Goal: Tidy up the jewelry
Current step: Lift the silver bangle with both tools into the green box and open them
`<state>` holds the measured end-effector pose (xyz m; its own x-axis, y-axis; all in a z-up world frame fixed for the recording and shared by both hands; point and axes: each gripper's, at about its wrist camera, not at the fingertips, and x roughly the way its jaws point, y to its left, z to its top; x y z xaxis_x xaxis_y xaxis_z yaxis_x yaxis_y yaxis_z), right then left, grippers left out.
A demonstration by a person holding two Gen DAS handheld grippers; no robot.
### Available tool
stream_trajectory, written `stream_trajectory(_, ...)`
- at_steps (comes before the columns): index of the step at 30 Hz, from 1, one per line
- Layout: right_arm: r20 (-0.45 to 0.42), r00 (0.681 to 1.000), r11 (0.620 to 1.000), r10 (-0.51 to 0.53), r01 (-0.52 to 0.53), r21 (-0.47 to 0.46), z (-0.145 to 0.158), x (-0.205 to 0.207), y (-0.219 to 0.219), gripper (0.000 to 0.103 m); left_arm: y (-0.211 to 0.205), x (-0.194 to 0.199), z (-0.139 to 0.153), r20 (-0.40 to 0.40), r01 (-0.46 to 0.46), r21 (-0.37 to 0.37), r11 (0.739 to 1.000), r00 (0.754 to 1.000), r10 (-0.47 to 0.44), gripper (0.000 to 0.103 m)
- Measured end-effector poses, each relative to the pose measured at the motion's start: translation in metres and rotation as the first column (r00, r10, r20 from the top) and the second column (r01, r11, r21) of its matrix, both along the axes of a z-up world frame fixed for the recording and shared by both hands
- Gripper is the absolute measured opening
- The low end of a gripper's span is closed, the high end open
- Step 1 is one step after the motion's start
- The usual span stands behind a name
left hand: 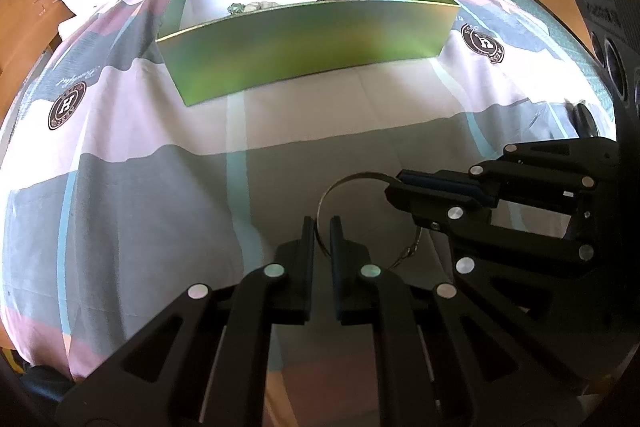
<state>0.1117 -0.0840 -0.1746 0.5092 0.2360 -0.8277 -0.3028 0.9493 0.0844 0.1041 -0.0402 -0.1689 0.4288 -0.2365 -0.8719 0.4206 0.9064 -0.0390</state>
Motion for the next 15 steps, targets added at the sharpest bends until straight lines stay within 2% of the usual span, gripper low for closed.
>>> stream_trajectory(8,0.073,0.997,1.0,-0.013,0.011,0.019,0.034,0.015,-0.005,0.004,0.0,0.015,0.029,0.06,-0.001,0.007,1.0,0.998,0.001,0.008)
stream_trajectory(15,0.155,0.988,1.0,-0.02,0.022,-0.013,0.065,0.039,-0.013,0.004,-0.009,0.044,0.064,0.134,-0.001,0.019,1.0,0.991,-0.001,0.005)
